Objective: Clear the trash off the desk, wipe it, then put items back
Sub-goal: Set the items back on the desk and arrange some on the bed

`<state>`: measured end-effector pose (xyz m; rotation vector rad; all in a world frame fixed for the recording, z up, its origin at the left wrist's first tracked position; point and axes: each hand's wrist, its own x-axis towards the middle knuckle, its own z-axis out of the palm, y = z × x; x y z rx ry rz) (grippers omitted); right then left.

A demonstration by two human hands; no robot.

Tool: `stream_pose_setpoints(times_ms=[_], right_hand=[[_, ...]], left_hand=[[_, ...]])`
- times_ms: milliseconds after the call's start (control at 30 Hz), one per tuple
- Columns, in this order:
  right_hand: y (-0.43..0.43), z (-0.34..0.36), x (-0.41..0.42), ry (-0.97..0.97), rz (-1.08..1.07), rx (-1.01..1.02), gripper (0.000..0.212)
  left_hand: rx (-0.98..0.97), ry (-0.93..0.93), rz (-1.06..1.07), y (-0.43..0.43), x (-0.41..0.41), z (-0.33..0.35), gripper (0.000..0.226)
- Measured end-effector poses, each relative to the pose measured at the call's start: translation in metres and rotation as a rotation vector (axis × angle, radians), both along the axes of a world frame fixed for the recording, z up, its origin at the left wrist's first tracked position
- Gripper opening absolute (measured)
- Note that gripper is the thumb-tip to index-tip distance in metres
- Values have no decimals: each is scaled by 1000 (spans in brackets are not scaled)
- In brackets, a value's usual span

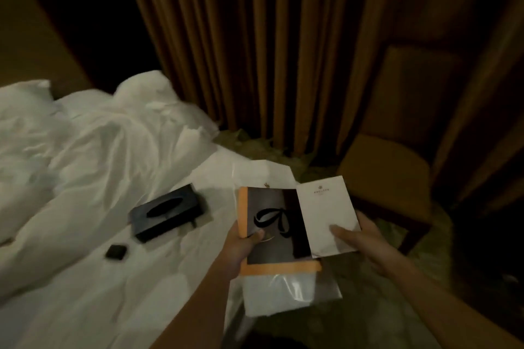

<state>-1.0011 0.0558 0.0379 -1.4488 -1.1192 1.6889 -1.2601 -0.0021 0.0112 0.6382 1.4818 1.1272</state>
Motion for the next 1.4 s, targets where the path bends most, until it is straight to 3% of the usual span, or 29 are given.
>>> stream_pose_setpoints(times_ms=[133,400,533,567,667,833,967,1400], right_hand=[[-19,11,112,34,-207,-1,61],[-70,7,344,-49,-628,50,48],[-90,1,426,-76,-838,49,45],[-94,0,443,-74,-879,47,45],[-100,-6,489,-75,-999,24,46],[-104,-24,555,-5,-1245,-54,50],[-95,-31,614,-29,-1446,-88,55],[-31,-33,762,9,-1839,-60,56]], left_hand=[[-15,7,-224,50,104,10,35],[-58,15,-643,131,358,4,39],[-67,39,-860,159,466,-17,87],[-67,42,-910,164,490,-17,86],[-65,42,-1004,168,560,7,53],[-89,139,-1182,207,668,-6,64],[-39,136,-1374,244,772,-10,42],[5,125,-1863,341,1043,20,34]])
